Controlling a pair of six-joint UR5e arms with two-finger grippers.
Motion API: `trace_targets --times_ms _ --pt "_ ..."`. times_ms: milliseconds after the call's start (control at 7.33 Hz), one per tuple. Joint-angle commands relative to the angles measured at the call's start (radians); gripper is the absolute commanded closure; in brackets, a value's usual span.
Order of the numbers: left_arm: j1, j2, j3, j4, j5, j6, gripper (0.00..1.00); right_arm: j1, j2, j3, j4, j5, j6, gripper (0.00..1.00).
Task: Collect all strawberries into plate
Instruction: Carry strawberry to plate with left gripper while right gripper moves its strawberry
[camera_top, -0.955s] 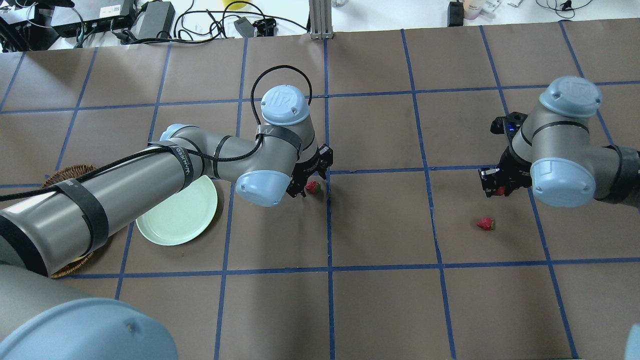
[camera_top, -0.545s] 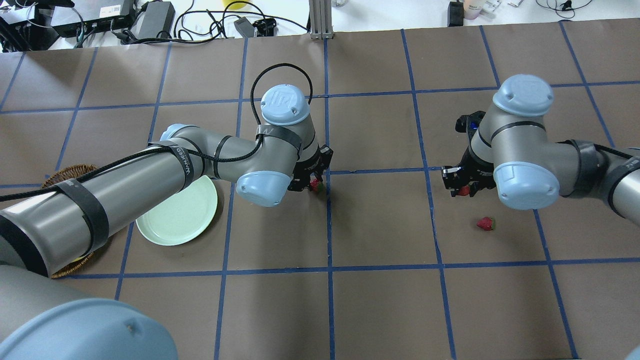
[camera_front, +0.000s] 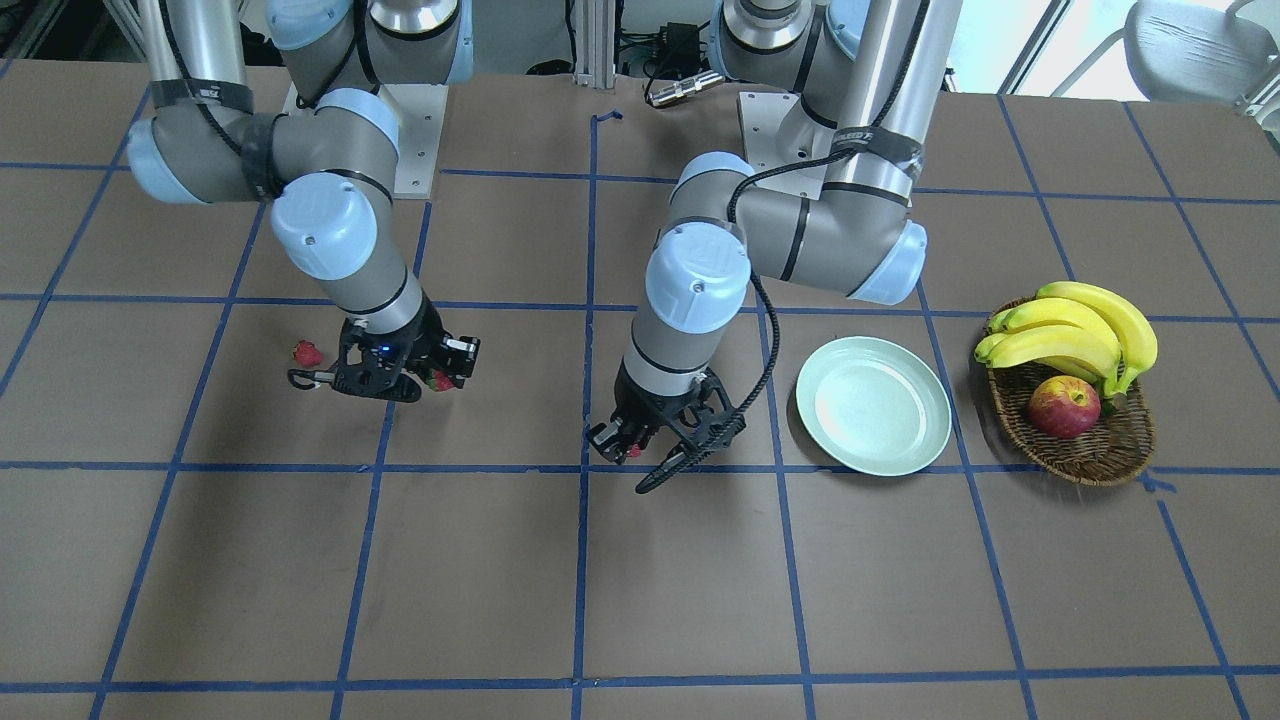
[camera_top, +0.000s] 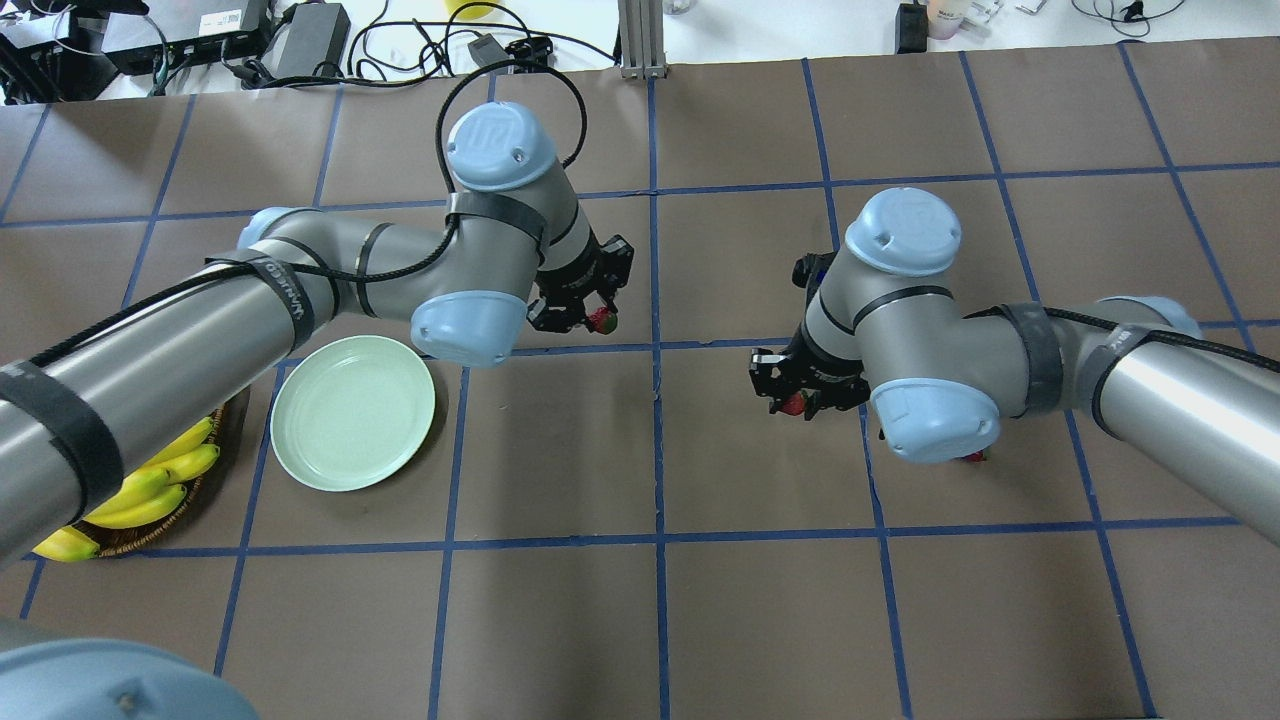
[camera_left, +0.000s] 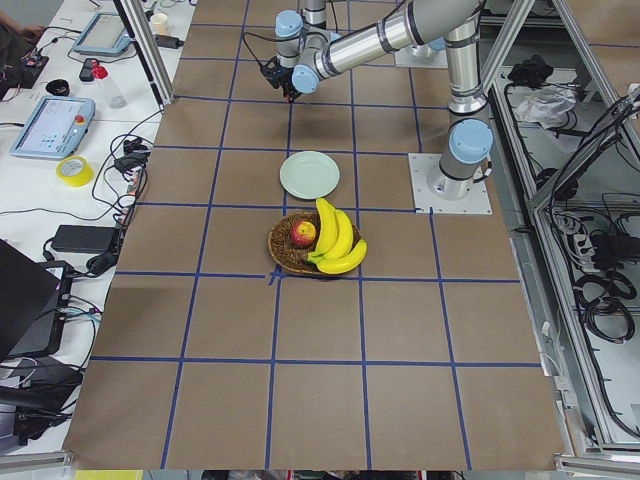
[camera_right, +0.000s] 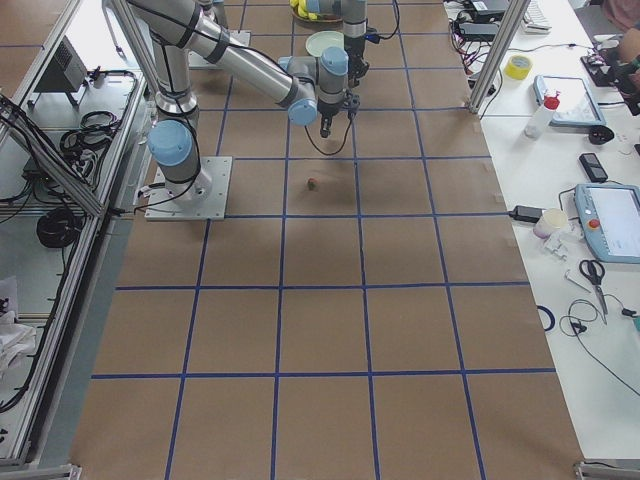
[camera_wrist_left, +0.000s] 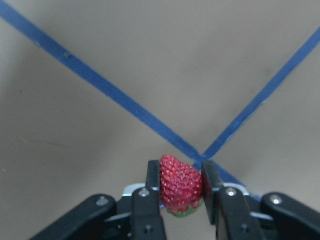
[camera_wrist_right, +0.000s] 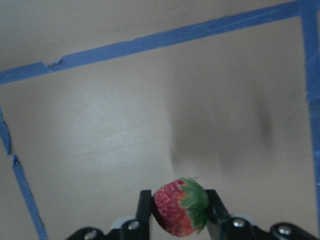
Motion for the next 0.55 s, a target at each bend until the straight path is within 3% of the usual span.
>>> trace_targets --times_ms 0,136,273,409 --pt "0.156 0.098 -0.005 -0.135 0.018 0.355 1.0 0.142 0.089 -0.012 -0.146 0.077 0.174 1.0" --pt "0.205 0.116 -0.018 -0.186 0.111 0.566 1.0 0.199 0.126 -0.038 -0.221 0.107 0.285 1.0" --pt "0.245 0.129 -0.049 -0.177 0.195 0.744 1.0 0.245 0.157 -0.112 -0.221 0.103 0.382 1.0" --pt "0.297 0.133 -0.084 -0.177 0.2 0.864 1.0 0.308 0.207 -0.178 -0.221 0.081 0.461 1.0"
